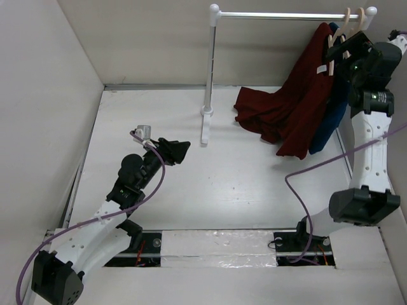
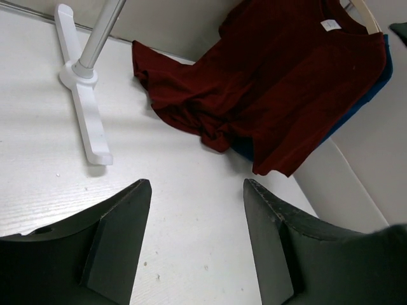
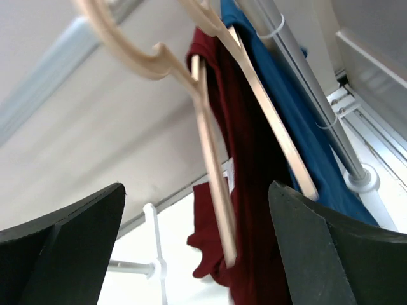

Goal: Place the t-shirt on the hanger
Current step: Place the hanger at the clothesline, then reset both arms

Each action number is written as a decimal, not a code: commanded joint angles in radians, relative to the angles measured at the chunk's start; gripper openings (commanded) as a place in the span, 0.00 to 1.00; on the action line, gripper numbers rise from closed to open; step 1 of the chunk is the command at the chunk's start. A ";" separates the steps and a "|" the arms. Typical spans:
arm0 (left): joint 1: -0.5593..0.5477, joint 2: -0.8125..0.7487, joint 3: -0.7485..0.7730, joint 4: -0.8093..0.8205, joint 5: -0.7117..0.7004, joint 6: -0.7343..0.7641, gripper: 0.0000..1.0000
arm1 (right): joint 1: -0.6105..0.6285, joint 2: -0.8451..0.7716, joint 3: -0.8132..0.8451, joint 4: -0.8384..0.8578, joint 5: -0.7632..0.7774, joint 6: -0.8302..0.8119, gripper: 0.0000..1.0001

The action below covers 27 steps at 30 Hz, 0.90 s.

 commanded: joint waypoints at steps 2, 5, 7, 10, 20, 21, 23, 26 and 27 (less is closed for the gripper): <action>-0.001 -0.014 -0.006 0.041 0.005 0.018 0.58 | 0.033 -0.217 -0.082 0.155 0.016 0.070 1.00; -0.001 -0.017 -0.009 0.040 -0.007 0.016 0.62 | 0.077 -0.328 -0.214 0.242 0.001 0.092 1.00; -0.001 -0.023 -0.007 0.029 -0.017 0.016 0.63 | 0.117 -0.499 -0.338 0.352 -0.103 0.116 1.00; -0.001 -0.043 -0.009 0.013 -0.053 0.016 0.63 | 0.186 -0.634 -0.558 0.490 -0.322 0.145 1.00; -0.001 -0.251 -0.078 -0.008 -0.223 0.009 0.63 | 0.536 -0.931 -1.113 0.643 -0.610 0.115 1.00; -0.001 -0.271 -0.095 -0.003 -0.240 0.010 0.63 | 0.606 -0.938 -1.169 0.611 -0.590 0.107 1.00; -0.001 -0.322 -0.115 0.001 -0.268 0.009 0.64 | 0.678 -0.958 -1.233 0.606 -0.536 0.089 1.00; -0.001 -0.356 -0.145 0.027 -0.297 0.019 0.65 | 0.822 -0.974 -1.312 0.574 -0.386 0.069 1.00; -0.001 -0.354 -0.156 0.033 -0.314 0.022 0.65 | 0.858 -0.980 -1.331 0.569 -0.342 0.070 1.00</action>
